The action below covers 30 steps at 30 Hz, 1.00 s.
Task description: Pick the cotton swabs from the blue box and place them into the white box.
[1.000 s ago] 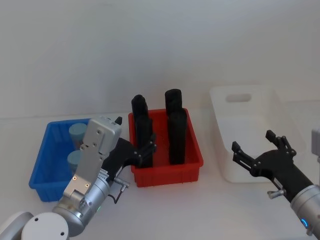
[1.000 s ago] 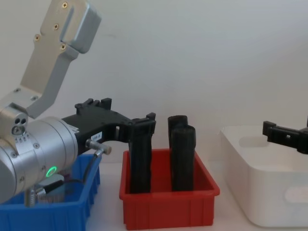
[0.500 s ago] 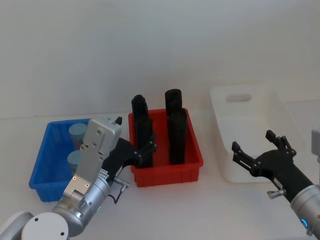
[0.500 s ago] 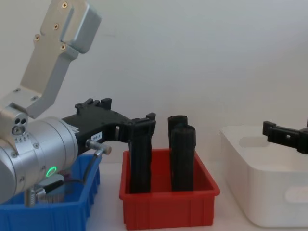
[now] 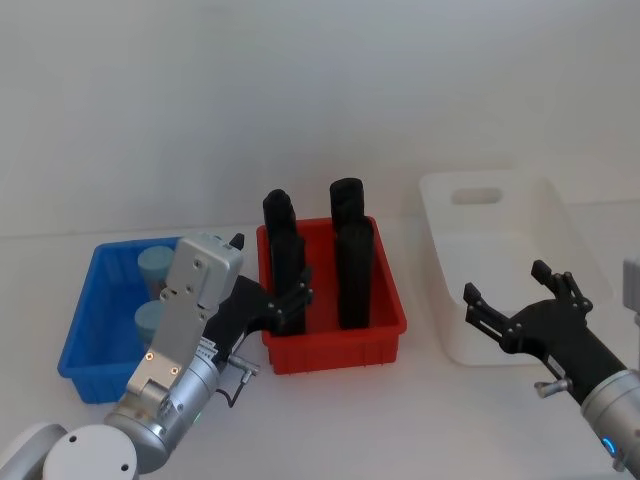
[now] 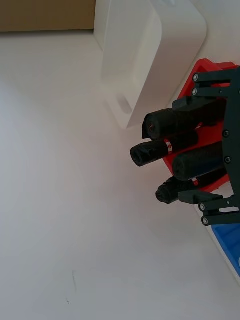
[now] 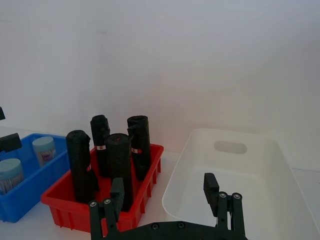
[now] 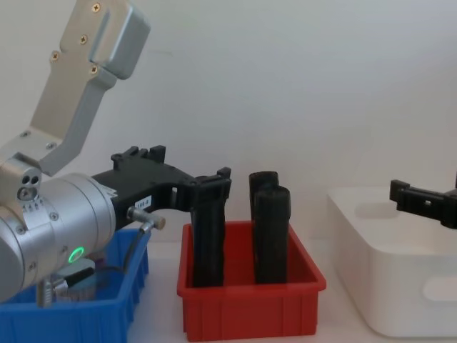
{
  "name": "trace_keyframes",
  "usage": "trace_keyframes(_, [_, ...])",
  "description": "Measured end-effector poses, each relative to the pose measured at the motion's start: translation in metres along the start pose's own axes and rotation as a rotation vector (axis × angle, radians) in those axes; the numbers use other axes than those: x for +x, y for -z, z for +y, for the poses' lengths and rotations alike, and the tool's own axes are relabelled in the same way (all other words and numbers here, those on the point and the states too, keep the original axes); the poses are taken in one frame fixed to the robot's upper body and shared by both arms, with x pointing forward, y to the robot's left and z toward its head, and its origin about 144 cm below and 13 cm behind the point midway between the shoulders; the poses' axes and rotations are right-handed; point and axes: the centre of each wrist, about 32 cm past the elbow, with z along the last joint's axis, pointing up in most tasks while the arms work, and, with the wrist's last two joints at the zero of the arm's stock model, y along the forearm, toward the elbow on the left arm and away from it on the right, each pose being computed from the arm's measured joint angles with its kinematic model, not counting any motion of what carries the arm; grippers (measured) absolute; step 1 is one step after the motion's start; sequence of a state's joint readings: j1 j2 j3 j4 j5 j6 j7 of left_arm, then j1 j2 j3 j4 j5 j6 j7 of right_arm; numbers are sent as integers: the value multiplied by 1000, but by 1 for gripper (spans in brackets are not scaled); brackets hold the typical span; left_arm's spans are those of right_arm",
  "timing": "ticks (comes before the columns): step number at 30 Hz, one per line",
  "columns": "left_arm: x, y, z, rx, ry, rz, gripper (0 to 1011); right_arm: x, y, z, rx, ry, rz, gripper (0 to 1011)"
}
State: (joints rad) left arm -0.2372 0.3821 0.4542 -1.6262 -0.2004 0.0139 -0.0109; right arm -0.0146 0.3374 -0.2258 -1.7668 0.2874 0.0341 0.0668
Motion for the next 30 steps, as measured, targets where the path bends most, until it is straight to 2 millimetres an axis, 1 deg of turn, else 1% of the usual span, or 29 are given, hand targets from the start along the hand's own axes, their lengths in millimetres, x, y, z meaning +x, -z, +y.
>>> trace_keyframes(24, [1,0,0,-1,-1,0,1004,0,0,0,0,0,0,1002])
trace_keyframes(30, [7,1,0,8,-6,-1,1004,0,0,0,0,0,0,1002])
